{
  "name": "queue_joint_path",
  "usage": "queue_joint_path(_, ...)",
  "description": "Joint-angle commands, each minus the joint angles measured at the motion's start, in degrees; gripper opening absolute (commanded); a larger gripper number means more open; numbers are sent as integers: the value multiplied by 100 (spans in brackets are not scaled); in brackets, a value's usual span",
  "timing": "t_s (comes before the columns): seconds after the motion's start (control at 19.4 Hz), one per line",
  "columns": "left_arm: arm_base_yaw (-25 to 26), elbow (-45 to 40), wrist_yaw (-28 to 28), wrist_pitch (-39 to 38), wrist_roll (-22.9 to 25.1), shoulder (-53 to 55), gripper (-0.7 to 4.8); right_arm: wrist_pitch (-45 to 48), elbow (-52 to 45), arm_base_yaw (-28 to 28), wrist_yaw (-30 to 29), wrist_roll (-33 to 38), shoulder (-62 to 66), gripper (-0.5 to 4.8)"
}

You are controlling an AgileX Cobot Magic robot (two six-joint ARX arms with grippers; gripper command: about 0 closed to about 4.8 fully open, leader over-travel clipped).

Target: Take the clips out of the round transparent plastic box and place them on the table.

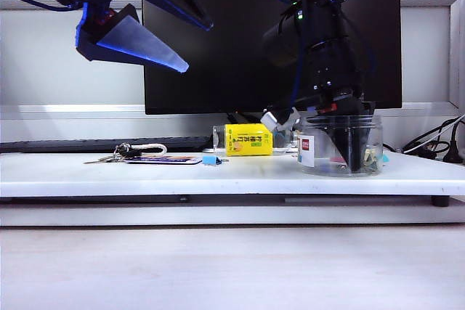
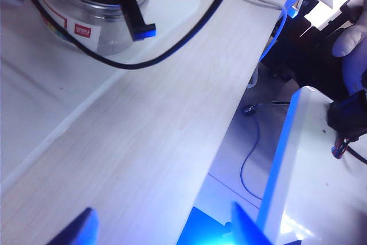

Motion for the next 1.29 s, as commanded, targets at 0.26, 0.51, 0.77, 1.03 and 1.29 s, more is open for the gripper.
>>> queue_joint_path(0.26, -4, 20, 20, 118, 83, -11, 308, 70, -59, -4, -52, -26, 107, -1)
queue_joint_path(0.51, -4, 20, 22, 118, 83, -11, 308, 59, 168, -4, -90, 184, 46, -1)
queue_joint_path(0.77, -4, 20, 22, 125, 83, -11, 308, 52, 330, -4, -120, 334, -330, -1)
queue_joint_path(1.03, 0, 20, 24, 111, 120, -11, 308, 50, 330, -4, -339, 579, -820, -1)
queue_joint_path(1.29, 0, 20, 22, -13, 120, -13, 308, 52, 328, -105, 31, 588, -1259, -1)
